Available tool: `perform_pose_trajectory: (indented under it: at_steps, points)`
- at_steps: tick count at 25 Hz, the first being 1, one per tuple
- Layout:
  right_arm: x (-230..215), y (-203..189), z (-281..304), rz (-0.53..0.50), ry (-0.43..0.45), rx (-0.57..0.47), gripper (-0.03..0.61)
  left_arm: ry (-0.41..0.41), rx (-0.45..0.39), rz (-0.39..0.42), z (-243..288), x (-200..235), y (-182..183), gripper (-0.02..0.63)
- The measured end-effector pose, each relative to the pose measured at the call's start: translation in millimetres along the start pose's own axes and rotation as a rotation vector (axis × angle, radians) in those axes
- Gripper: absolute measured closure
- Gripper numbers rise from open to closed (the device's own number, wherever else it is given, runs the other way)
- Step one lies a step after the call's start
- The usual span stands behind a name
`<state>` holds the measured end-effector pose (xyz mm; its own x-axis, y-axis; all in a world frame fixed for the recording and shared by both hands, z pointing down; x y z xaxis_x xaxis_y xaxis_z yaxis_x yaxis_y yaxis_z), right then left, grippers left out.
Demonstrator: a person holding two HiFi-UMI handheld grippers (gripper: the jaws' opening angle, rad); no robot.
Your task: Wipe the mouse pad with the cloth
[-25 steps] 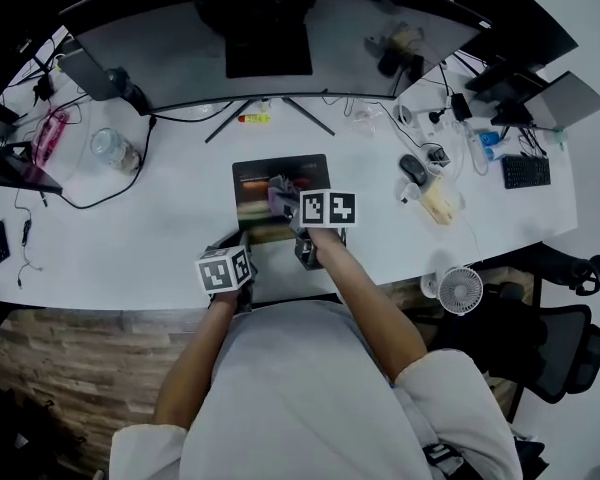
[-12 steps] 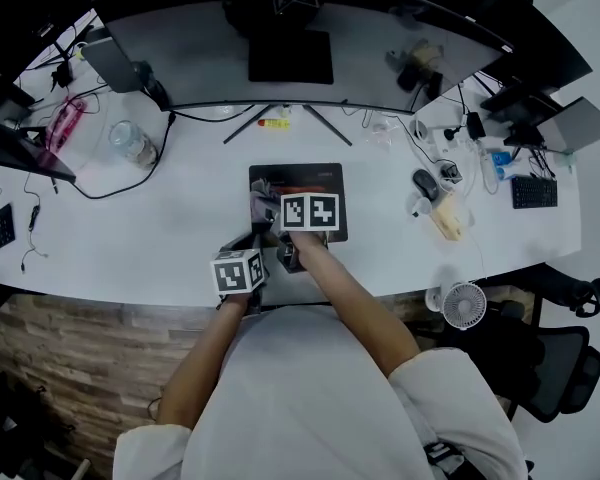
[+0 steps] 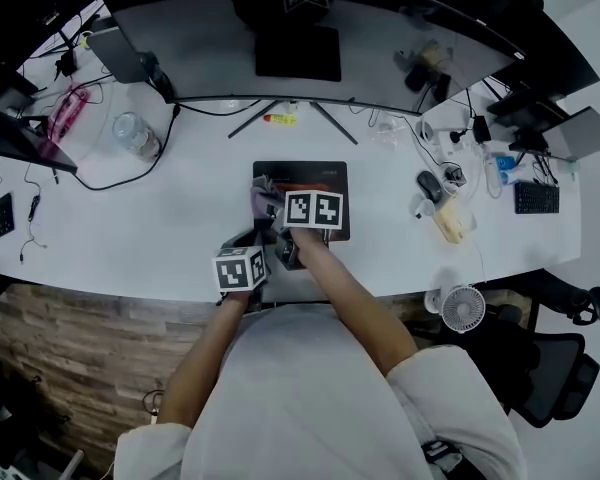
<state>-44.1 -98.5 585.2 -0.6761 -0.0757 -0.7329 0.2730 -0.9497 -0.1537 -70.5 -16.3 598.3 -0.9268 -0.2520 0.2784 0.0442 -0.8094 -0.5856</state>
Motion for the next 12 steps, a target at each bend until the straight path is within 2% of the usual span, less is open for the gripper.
perform_pose_trajectory:
  at_steps: [12]
  points:
    - [-6.9,2.2,-4.7,0.031,0.011,-0.005,0.379,-0.01,0.003,-0.01,0.0,-0.5,1.3,0.614]
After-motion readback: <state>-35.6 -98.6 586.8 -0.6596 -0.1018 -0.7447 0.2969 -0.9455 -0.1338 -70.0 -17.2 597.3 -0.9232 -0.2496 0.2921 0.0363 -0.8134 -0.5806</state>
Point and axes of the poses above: the fingertips, and each gripper's own axes: z forward along the fingers, x to its left, y out of its top, the point moved 1 cm from there along -z, backward along the fingers, and after that the axes turned 14 degrees about z, right-handed, at the moved point
